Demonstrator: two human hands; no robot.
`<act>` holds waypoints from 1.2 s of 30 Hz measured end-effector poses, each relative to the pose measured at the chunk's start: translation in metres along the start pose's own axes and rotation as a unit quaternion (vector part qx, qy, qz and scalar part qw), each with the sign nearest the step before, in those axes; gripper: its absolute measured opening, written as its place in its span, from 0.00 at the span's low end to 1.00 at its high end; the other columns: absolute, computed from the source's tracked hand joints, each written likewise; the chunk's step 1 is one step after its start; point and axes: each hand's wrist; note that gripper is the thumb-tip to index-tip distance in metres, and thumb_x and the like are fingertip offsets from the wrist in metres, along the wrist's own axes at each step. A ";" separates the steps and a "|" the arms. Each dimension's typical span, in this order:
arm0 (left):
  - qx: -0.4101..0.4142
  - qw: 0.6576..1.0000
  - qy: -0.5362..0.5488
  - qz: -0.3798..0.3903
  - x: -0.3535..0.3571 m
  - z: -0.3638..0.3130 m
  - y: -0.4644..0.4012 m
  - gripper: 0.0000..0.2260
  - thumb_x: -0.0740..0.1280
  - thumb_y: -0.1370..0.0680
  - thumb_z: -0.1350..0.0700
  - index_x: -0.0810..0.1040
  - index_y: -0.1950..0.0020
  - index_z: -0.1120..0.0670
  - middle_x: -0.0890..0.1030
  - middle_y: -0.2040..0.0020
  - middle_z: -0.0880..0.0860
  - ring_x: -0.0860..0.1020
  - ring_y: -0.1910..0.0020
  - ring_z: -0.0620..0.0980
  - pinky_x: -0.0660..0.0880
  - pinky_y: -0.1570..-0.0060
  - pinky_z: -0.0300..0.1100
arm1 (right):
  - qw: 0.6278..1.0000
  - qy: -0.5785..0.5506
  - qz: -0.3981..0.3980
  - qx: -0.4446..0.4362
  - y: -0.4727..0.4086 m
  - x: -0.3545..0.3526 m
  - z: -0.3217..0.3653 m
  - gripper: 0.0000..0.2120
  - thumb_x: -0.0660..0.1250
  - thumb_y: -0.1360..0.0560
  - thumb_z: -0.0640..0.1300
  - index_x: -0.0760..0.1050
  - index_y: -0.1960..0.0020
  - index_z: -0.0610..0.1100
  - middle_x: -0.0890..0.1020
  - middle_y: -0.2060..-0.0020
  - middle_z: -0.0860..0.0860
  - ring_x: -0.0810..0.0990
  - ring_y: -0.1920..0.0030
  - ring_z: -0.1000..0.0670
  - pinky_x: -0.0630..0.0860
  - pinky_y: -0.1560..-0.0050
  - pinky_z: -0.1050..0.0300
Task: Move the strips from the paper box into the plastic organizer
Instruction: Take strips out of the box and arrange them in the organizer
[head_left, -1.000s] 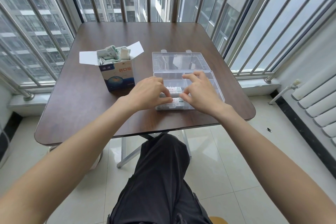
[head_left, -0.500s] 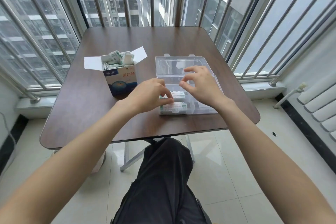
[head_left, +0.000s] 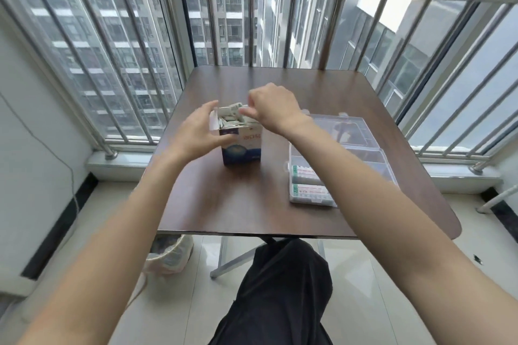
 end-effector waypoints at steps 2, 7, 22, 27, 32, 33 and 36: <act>0.002 1.000 0.006 -0.003 0.002 0.002 -0.002 0.37 0.75 0.31 0.47 0.63 0.27 0.54 0.69 0.29 0.52 0.66 0.31 0.49 0.62 0.37 0.39 | 0.999 0.029 0.022 -0.012 -0.010 0.001 0.010 0.15 0.63 0.22 0.52 0.78 0.46 0.40 0.80 0.49 0.42 0.78 0.48 0.40 0.71 0.55 0.51; 0.010 1.000 -0.009 -0.004 0.000 0.006 -0.003 0.36 0.74 0.31 0.45 0.65 0.28 0.53 0.71 0.32 0.51 0.68 0.33 0.49 0.64 0.40 0.40 | 0.994 0.075 0.056 -0.061 -0.018 -0.005 0.019 0.12 0.66 0.24 0.49 0.78 0.47 0.40 0.80 0.49 0.42 0.79 0.49 0.40 0.69 0.58 0.53; 0.015 1.000 0.013 -0.017 0.003 0.008 0.001 0.34 0.74 0.31 0.44 0.66 0.30 0.52 0.74 0.35 0.51 0.70 0.35 0.49 0.65 0.42 0.41 | 0.978 -0.161 0.071 -0.112 -0.021 -0.003 0.005 0.11 0.61 0.25 0.33 0.75 0.45 0.40 0.78 0.48 0.46 0.75 0.51 0.50 0.73 0.48 0.58; 0.014 1.000 0.010 -0.013 0.004 0.008 0.000 0.34 0.73 0.31 0.43 0.65 0.30 0.52 0.73 0.34 0.50 0.70 0.35 0.49 0.65 0.43 0.40 | 0.994 -0.021 0.078 -0.073 -0.018 -0.004 -0.004 0.17 0.66 0.26 0.55 0.70 0.43 0.46 0.77 0.47 0.49 0.75 0.49 0.47 0.70 0.54 0.54; 0.021 1.000 0.006 -0.014 0.004 0.009 0.000 0.34 0.73 0.31 0.43 0.65 0.30 0.52 0.74 0.36 0.51 0.70 0.36 0.50 0.65 0.44 0.40 | 0.992 0.063 0.022 -0.106 -0.022 0.015 0.003 0.11 0.65 0.24 0.52 0.73 0.49 0.44 0.80 0.52 0.47 0.77 0.53 0.41 0.64 0.62 0.55; 0.022 1.000 0.004 -0.014 0.004 0.010 -0.001 0.34 0.73 0.31 0.43 0.65 0.30 0.52 0.74 0.36 0.51 0.70 0.36 0.50 0.65 0.44 0.41 | 0.993 0.035 0.008 -0.110 -0.023 0.017 0.003 0.09 0.65 0.24 0.49 0.75 0.50 0.44 0.79 0.53 0.48 0.77 0.53 0.42 0.64 0.62 0.55; 0.023 1.000 0.005 -0.012 0.003 0.010 -0.002 0.33 0.73 0.31 0.43 0.66 0.31 0.52 0.74 0.36 0.51 0.70 0.36 0.50 0.65 0.44 0.42 | 0.991 -0.077 -0.020 -0.108 -0.024 0.018 -0.001 0.06 0.66 0.24 0.43 0.80 0.50 0.44 0.81 0.54 0.49 0.78 0.54 0.45 0.68 0.60 0.56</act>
Point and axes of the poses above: each hand's wrist, its own y-axis away from the middle knuckle, its own x-axis out of the palm, z = x × y
